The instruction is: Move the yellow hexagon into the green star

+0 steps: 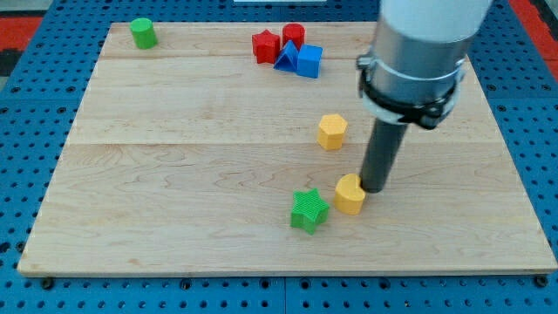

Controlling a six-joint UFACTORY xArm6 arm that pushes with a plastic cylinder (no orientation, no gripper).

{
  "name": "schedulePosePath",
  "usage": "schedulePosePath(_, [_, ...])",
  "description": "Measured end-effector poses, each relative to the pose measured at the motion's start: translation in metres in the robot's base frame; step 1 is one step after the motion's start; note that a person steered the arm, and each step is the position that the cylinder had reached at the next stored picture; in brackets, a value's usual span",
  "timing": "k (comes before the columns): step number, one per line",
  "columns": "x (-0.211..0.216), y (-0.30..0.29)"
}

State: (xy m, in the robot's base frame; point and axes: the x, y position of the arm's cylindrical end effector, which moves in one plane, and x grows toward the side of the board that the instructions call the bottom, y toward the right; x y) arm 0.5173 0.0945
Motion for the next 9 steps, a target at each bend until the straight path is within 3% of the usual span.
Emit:
schedulePosePath(1, [-0.006, -0.018])
schedulePosePath(2, [-0.022, 0.004])
schedulePosePath(3, [-0.059, 0.061])
schedulePosePath(4, [-0.105, 0.071])
schedulePosePath(5, [-0.106, 0.000])
schedulePosePath(7, [-0.068, -0.048])
schedulePosePath(8, [-0.127, -0.056])
schedulePosePath(9, [-0.125, -0.100])
